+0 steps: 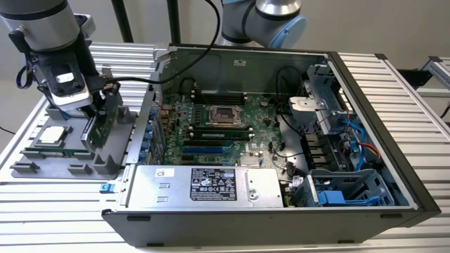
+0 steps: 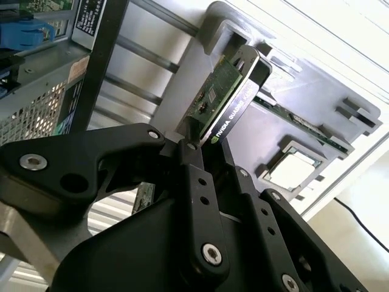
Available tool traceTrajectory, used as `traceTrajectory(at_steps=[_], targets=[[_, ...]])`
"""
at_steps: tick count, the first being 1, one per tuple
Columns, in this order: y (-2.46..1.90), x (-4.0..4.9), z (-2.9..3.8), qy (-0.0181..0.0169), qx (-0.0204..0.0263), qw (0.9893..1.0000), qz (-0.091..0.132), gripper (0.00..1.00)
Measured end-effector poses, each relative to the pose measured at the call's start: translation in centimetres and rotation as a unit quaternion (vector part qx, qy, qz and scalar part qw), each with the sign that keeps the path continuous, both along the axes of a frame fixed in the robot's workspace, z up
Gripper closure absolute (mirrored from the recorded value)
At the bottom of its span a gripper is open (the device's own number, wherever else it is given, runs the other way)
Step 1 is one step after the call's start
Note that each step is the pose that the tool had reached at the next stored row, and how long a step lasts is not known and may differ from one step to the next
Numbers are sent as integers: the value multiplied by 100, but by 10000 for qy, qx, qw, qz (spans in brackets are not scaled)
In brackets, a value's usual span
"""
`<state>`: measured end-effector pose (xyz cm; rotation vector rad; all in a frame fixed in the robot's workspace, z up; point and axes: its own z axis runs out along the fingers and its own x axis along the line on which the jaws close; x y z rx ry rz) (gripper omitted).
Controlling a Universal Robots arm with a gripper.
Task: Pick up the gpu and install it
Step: 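Pick up the gpu and move the gpu toward the slot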
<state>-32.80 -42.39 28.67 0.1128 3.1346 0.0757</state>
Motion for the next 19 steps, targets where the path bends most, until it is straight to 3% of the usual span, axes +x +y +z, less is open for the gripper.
traceTrajectory(at_steps=[6,19], targets=[[0,0,78,0,0,10000,0,100],[0,0,159,0,0,10000,0,100]])
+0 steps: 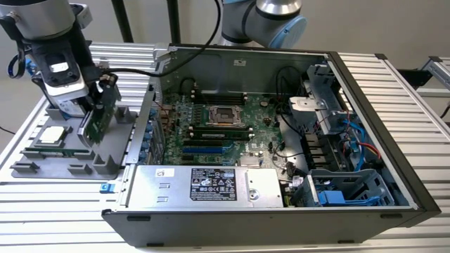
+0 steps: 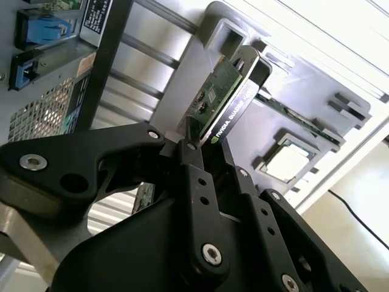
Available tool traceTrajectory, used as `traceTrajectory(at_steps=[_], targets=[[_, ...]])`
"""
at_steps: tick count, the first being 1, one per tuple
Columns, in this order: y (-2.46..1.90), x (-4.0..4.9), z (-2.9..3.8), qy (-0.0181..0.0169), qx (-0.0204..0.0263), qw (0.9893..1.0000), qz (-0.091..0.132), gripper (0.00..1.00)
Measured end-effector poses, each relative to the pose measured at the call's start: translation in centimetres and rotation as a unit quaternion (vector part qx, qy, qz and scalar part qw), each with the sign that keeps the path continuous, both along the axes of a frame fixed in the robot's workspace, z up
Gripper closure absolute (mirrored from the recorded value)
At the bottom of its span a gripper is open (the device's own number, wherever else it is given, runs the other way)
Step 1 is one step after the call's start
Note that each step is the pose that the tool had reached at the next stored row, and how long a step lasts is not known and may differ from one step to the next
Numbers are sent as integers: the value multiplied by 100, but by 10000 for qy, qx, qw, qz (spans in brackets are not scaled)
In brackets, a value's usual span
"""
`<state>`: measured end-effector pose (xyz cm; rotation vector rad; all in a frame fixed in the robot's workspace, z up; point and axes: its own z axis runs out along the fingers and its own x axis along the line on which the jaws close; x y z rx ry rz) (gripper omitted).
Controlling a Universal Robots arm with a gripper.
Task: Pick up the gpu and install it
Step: 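Pick up the gpu and move the gpu toward the slot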
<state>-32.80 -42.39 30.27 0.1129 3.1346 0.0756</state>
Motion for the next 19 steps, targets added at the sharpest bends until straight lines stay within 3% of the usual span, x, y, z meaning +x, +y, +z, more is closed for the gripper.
traceTrajectory(at_steps=[19], targets=[[0,0,191,1,0,10000,0,100]])
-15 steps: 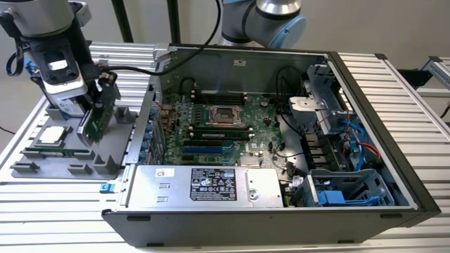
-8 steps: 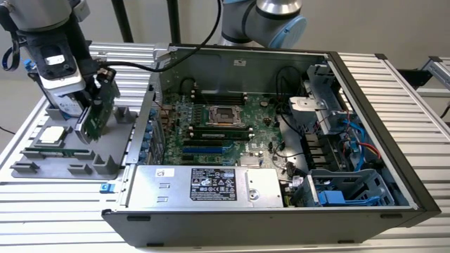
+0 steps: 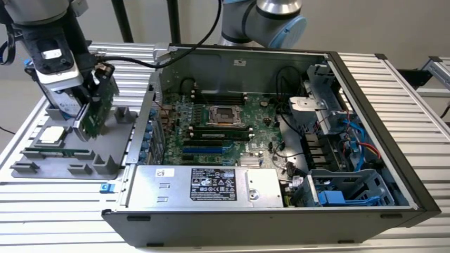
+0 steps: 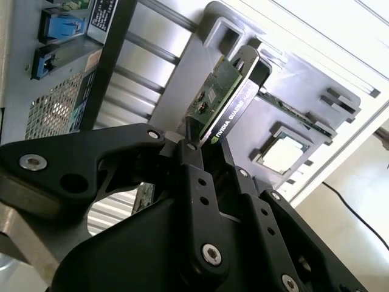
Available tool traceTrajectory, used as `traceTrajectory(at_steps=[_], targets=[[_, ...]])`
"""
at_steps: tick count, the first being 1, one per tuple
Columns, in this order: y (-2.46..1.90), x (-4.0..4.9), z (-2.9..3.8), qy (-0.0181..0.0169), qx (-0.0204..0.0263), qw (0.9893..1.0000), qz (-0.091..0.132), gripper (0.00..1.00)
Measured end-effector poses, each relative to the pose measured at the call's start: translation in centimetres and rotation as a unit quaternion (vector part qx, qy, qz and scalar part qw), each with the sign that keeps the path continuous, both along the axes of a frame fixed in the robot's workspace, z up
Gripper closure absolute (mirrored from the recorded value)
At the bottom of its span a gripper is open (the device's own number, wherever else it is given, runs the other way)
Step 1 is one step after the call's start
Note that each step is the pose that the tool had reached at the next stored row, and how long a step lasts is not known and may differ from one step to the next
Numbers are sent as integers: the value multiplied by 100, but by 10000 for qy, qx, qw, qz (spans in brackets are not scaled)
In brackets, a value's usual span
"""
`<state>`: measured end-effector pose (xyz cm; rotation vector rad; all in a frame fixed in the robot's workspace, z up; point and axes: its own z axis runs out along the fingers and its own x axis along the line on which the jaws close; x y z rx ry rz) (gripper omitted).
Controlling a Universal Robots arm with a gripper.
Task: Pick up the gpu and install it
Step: 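Pick up the gpu and move the gpu toward the slot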
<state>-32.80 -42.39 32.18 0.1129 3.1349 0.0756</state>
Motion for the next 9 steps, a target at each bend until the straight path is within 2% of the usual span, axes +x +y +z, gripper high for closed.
traceTrajectory(at_steps=[9], targets=[[0,0,113,0,0,10000,0,100]])
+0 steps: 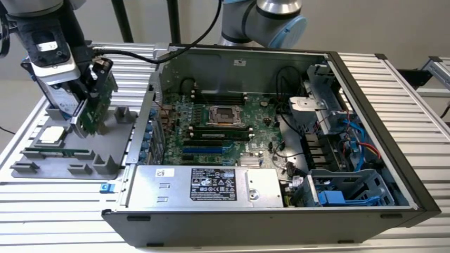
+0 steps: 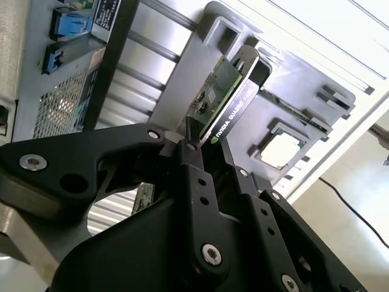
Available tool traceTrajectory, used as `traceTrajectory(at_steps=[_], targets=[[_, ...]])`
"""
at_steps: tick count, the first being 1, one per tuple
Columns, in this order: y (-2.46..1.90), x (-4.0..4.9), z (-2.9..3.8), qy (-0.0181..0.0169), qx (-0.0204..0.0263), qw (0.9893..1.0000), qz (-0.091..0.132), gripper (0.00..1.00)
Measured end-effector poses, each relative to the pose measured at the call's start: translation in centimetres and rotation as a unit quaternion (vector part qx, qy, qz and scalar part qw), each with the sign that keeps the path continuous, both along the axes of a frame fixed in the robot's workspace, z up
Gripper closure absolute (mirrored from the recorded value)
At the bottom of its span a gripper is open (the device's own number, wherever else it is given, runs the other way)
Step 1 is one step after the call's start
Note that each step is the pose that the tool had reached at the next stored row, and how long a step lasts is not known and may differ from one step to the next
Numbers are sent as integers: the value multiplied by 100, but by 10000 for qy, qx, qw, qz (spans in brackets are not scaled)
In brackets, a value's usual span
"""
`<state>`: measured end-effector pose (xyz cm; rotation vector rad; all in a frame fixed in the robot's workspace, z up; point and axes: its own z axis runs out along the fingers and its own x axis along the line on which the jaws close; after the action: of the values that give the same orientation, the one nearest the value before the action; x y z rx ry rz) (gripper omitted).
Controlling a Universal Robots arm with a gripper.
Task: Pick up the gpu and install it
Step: 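Pick up the gpu and move the gpu toward the slot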
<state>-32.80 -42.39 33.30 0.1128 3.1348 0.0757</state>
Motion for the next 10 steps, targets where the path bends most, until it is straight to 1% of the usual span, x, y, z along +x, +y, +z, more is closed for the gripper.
traceTrajectory(at_steps=[10], targets=[[0,0,113,0,0,10000,0,100]])
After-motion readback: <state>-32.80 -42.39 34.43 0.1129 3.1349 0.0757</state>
